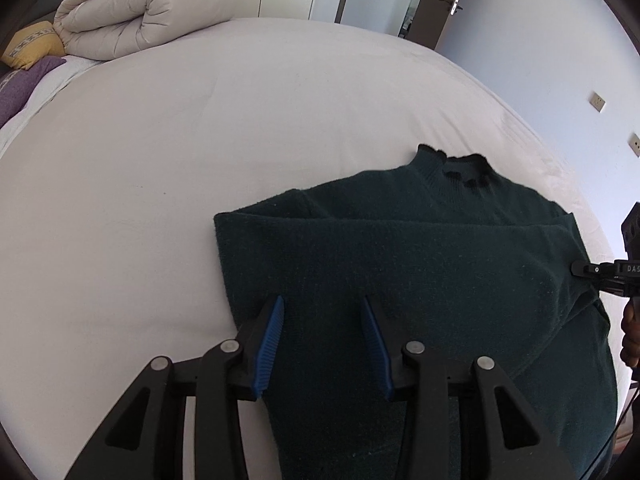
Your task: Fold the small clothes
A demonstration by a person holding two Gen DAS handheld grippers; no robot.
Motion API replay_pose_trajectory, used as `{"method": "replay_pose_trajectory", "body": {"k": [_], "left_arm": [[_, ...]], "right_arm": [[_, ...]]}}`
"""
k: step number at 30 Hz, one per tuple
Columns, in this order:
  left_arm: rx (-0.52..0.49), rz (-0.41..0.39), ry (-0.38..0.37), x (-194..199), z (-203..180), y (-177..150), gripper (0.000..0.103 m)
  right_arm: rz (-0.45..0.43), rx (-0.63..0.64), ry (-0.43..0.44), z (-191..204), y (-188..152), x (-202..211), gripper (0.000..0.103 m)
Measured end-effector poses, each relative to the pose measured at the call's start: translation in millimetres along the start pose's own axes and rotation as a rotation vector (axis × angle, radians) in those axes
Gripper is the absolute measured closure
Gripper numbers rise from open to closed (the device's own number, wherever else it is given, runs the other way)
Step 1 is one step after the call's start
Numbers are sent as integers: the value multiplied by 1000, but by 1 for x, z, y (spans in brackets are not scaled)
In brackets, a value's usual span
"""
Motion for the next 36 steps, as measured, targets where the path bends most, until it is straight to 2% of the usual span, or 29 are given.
{"method": "replay_pose_trajectory", "body": {"k": [3, 5, 7, 8, 11, 13, 14, 16, 19, 22, 24, 27, 29, 33, 34, 36], "left_arm": [[-6, -47, 4, 14, -2, 2, 59], [-10, -38, 18, 9, 0, 4, 59], [3, 6, 27, -7, 4, 3, 59], [10, 29, 23, -16, 6, 0, 59], [34, -1, -11, -22, 9, 0, 59], [45, 1, -31, -19, 11, 1, 59], [56, 1, -42, -15, 13, 2, 60], [105, -14, -75, -5, 19, 7, 61], [148, -39, -113, 2, 26, 23, 61], [155, 3, -112, -15, 33, 35, 61], [172, 30, -106, -29, 41, 37, 72], [188, 21, -116, -30, 43, 37, 73], [160, 27, -95, -25, 38, 29, 73], [66, 20, -60, -4, 16, -6, 48], [48, 21, -40, 3, 12, -20, 46], [34, 21, -59, 20, 7, -50, 44]], "right_arm": [[-128, -35, -37, -6, 5, 32, 92], [-188, -33, 29, 6, 10, 45, 92], [-202, -9, 82, 28, 16, 40, 92], [-181, 24, 87, 39, 17, 32, 92], [-105, 74, 106, 59, 23, -4, 92], [-67, 34, 72, 48, 27, -29, 92], [-59, 3, 82, 40, 28, -38, 92], [-96, -46, 172, 30, 31, -37, 93], [-123, -70, 227, 20, 28, -34, 96], [-119, -68, 231, 18, 29, -39, 96], [-118, -68, 220, 20, 31, -41, 96], [-123, -71, 233, 20, 32, -44, 96], [-127, -64, 243, 21, 31, -44, 96], [-146, -56, 233, 13, 11, -27, 94], [-148, -56, 224, 10, 4, -23, 94], [-156, -54, 193, 4, -14, -9, 93]]}}
Point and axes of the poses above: each gripper's, at about its wrist camera, not at the fingertips, and x roughly against the way its jaws point, z to its left, y to its top, the point moved 9 cm from there along -x, roughly the way its jaws point, and after that the axes turned 8 degrees about z, right-handed, at the moved point
